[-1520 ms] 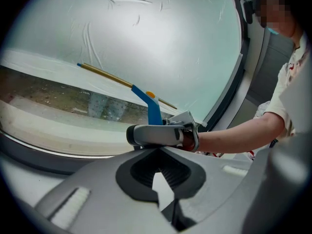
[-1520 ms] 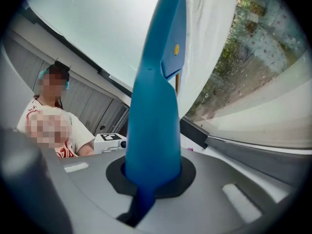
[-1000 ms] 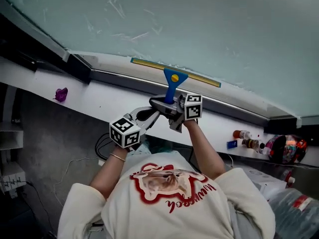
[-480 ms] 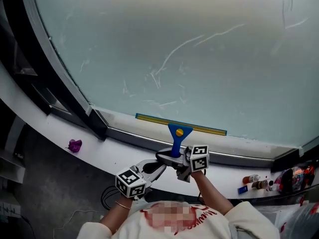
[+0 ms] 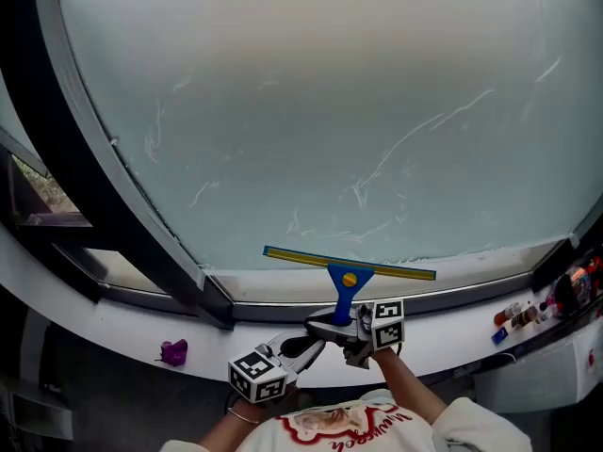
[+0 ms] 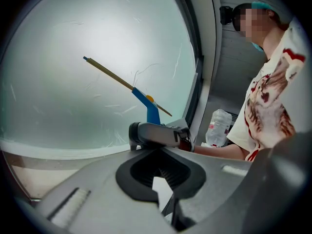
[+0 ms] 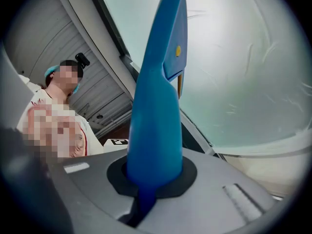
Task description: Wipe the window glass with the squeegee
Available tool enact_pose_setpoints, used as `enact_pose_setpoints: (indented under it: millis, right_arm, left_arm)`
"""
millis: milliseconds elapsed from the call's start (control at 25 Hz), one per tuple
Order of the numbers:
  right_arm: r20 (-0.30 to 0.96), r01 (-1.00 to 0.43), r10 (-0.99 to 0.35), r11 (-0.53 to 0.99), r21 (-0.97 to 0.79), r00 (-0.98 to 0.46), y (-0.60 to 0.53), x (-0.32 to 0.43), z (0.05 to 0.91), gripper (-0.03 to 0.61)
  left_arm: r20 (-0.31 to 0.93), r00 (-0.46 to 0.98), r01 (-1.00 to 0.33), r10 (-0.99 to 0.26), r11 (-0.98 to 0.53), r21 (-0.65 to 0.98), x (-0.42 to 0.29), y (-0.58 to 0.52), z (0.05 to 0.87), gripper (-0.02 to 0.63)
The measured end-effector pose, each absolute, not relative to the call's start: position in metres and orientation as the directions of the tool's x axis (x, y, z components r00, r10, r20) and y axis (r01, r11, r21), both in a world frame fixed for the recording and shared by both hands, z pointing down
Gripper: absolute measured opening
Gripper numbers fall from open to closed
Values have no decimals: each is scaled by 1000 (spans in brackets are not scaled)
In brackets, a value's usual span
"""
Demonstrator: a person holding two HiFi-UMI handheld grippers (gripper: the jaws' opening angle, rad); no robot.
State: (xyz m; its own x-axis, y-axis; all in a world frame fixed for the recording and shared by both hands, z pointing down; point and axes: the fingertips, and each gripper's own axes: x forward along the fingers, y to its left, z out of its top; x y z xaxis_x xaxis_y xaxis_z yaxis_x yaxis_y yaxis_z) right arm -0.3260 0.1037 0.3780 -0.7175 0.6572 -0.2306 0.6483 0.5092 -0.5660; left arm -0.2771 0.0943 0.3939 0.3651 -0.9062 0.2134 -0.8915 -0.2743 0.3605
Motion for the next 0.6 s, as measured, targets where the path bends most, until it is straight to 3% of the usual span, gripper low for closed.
enact_pose_setpoints:
  millis: [360,600]
  right_arm:
    - [-210,673,698,496,-548,-685,127,-341,357,11]
    - [-208,741,744,509,-438,-635,111,-362,279,12]
  left_arm:
    - [109,353,-893,-929,-300,335,-293,117,370,5]
    - [21,321,-930,-947,-310,199,-316,98,294,5]
